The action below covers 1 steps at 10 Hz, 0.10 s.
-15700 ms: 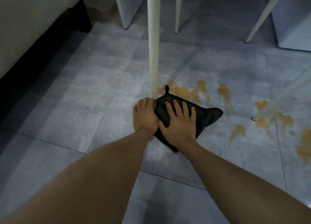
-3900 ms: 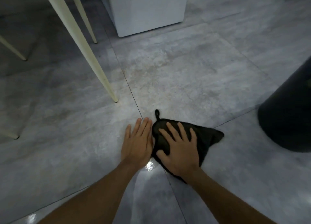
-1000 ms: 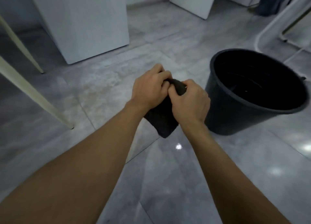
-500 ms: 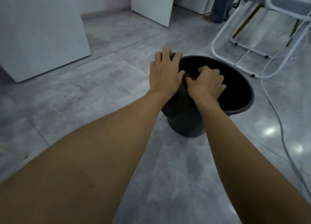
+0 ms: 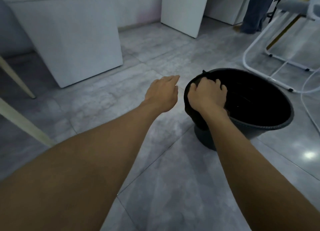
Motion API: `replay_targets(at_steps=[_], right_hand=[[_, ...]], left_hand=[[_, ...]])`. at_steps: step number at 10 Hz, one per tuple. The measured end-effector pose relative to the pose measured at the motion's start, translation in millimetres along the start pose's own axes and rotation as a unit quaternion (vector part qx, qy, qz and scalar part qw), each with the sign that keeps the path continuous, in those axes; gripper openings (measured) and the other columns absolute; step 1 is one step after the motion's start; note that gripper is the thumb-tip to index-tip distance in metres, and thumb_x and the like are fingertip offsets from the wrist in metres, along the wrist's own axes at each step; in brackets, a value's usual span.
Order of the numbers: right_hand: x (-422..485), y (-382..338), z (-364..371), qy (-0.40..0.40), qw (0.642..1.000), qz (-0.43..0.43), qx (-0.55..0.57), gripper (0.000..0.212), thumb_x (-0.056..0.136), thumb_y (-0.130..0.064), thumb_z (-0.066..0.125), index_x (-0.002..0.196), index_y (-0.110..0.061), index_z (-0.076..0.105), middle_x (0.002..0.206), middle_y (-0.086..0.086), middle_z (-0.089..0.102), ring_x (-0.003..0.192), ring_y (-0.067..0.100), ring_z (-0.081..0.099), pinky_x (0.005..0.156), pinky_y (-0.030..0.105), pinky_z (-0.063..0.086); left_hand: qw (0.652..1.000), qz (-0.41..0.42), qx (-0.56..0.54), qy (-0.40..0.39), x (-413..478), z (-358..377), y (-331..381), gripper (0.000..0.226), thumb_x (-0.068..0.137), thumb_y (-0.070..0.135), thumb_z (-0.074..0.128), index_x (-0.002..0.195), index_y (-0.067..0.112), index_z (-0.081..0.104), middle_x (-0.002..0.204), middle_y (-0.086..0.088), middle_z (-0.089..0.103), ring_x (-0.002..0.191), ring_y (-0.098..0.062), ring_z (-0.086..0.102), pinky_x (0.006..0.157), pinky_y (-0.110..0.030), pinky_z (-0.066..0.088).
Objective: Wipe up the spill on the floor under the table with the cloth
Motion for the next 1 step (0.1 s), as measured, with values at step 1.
replay_targets(at_steps=[1], right_hand=[[1.7,-67.0,3.3,-0.041,0.994,-0.081,0.054,0.046,0.106,-0.035,0.033,0.131,-0.003,0.055,0.141,0.015,0.055,0.139,0.036,0.038,0.114,0.05,0.03]], left_hand=[[0.996,-0.034,0.088,-0.004,7.7,-37.9,-32.5,0.043,0.105,0.026,0.031,0.142,0.01,0.047,0.144,-0.011,0.055,0.13,-0.032,0.049,0.108,-0.047,0.036]])
Point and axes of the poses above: each hand's wrist, its own x-axis towards the middle knuckle, its own z-axis out of the palm, y = z × x, the point moved 9 cm from there along x, towards the middle knuckle
